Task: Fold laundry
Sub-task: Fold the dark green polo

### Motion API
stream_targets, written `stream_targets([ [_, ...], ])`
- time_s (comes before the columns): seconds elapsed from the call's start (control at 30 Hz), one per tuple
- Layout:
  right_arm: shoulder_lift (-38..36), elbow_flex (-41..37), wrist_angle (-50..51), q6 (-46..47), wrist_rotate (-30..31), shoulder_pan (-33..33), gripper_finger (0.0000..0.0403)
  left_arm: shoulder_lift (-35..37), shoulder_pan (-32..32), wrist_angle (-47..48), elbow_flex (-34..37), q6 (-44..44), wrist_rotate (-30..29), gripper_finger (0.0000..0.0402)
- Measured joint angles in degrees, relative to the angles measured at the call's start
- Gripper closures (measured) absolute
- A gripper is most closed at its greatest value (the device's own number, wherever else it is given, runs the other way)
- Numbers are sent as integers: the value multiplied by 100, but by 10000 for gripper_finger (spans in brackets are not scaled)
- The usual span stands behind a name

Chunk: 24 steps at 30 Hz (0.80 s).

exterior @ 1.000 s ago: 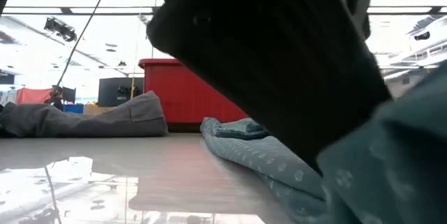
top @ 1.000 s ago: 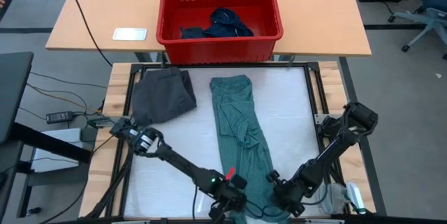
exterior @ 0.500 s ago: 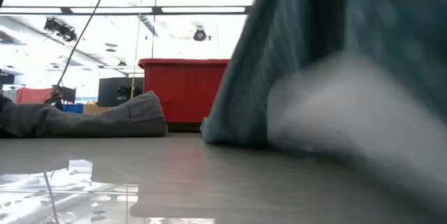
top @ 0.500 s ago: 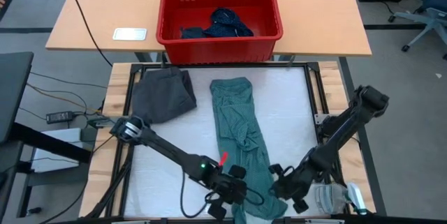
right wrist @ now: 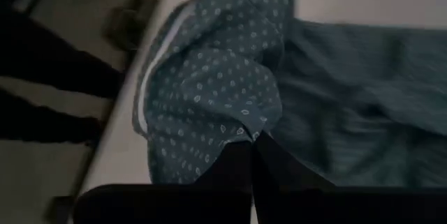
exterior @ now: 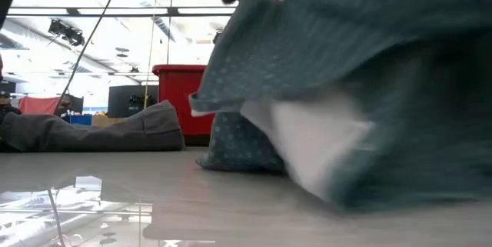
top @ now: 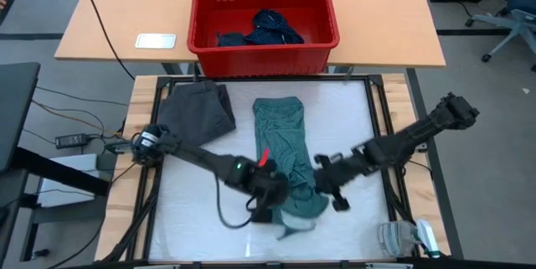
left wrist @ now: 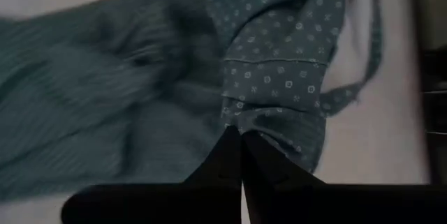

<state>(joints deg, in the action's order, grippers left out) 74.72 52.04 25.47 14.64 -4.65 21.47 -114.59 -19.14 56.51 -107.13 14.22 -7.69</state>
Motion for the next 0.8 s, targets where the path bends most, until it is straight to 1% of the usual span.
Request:
stream_targets([
  [0.07,99,-134,-51,-129,-256,-522,402,4,255,146,50,36,-23,401],
  [0.17,294,-317,-92,-302,-584,-1310,402,3,672,229,306,258,-25,401],
  [0.23,399,-448,-340,-399,-840,-1796,402,0,960,363,480,324,-24,401],
  [0.33,556,-611,-780,-430,-1324,-2439,402,2,1331,310,855,609,-18,400],
  [0.43,776,-688,-1218,-186,-1487,-2948,396,0,1648,286,1289,779,-17,389],
  [0.53,1070,-729,-1543,199,-1421,-3331,366,0,1966,247,1629,1120,-8,374],
  [0.63,1312,-729,-1753,697,-1473,-3646,322,0,2265,299,1773,1410,43,353],
  [0.8,1421,-731,-1781,1676,-1449,-3997,250,113,2589,244,1538,932,70,313],
])
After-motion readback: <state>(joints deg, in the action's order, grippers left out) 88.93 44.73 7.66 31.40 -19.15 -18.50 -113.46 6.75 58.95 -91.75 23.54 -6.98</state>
